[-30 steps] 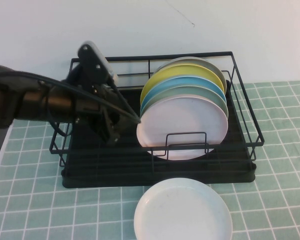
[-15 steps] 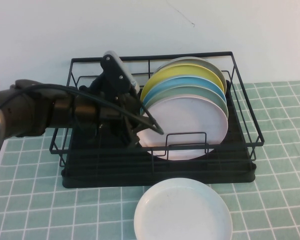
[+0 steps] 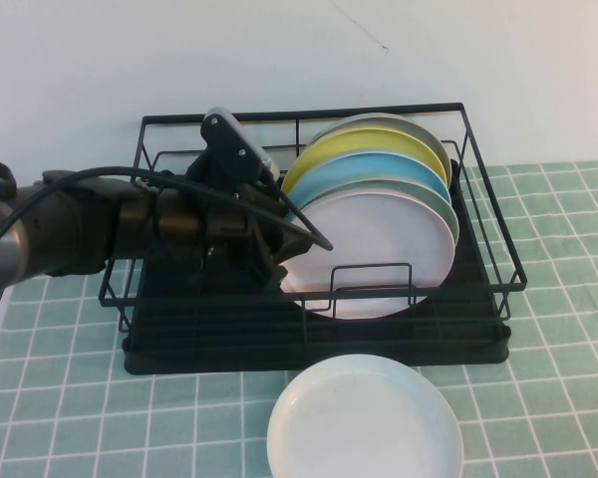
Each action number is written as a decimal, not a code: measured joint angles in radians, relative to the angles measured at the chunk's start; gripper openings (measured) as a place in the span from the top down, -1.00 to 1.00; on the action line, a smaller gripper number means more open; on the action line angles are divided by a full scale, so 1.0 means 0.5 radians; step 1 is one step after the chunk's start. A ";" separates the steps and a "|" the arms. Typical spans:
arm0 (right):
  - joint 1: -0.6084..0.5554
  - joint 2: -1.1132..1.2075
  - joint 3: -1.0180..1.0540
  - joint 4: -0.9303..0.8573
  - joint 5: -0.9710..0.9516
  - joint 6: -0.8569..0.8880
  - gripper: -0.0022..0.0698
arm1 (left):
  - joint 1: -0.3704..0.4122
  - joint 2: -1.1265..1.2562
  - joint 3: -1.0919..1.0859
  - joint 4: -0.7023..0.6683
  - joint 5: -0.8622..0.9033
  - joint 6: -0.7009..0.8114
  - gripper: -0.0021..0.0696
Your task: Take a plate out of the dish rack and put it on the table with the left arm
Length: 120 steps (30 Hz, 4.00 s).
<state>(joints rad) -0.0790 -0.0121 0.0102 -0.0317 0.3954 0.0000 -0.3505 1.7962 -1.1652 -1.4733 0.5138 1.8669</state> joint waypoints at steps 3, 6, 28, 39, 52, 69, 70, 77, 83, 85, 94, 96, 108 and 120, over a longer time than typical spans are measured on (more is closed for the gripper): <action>0.000 0.000 0.000 0.000 0.000 0.000 0.95 | -0.029 0.003 0.000 -0.023 0.000 0.000 -0.16; 0.000 0.000 0.000 0.000 0.000 0.000 0.95 | -0.060 0.003 0.000 -0.041 -0.007 0.000 -0.16; 0.000 0.000 0.000 0.000 0.000 0.000 0.95 | -0.074 -0.055 -0.012 0.275 -0.027 -0.319 0.40; 0.000 0.000 0.000 0.000 0.000 0.000 0.95 | -0.074 -0.108 -0.021 0.598 -0.203 -0.600 0.75; 0.000 0.000 0.000 0.000 0.000 0.000 0.95 | -0.074 -0.583 -0.018 0.643 -0.205 -0.636 0.79; 0.000 0.000 0.000 0.000 0.000 0.000 0.95 | -0.074 -1.160 -0.014 1.271 0.397 -2.341 0.80; 0.000 0.000 0.000 0.001 0.000 0.000 0.95 | -0.074 -1.151 -0.014 1.346 0.510 -2.443 0.80; 0.000 0.000 0.000 0.001 0.000 0.000 0.95 | -0.074 -1.007 0.049 1.582 0.985 -2.897 0.80; 0.000 0.000 0.000 0.001 0.000 0.000 0.95 | -0.074 -0.801 0.231 1.554 0.995 -2.971 0.80; 0.000 0.000 0.000 0.001 0.000 0.000 0.95 | -0.074 -0.722 0.313 1.514 0.948 -2.971 0.80; 0.000 0.000 0.000 0.001 0.000 0.000 0.95 | -0.074 -0.394 0.476 1.201 0.619 -2.825 0.80; 0.000 0.000 0.000 0.001 0.000 0.000 0.95 | -0.074 -0.335 0.476 1.166 0.591 -2.799 0.80; 0.000 0.000 0.000 0.001 0.000 0.000 0.95 | -0.074 -0.258 0.476 1.210 0.545 -2.727 0.01; 0.000 0.000 0.000 0.001 0.000 0.000 0.95 | -0.074 -0.658 0.168 1.946 0.580 -3.120 -0.04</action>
<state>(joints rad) -0.0790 -0.0121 0.0102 -0.0312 0.3954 0.0000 -0.3872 1.4671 -1.0814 -0.5003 0.8036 0.3066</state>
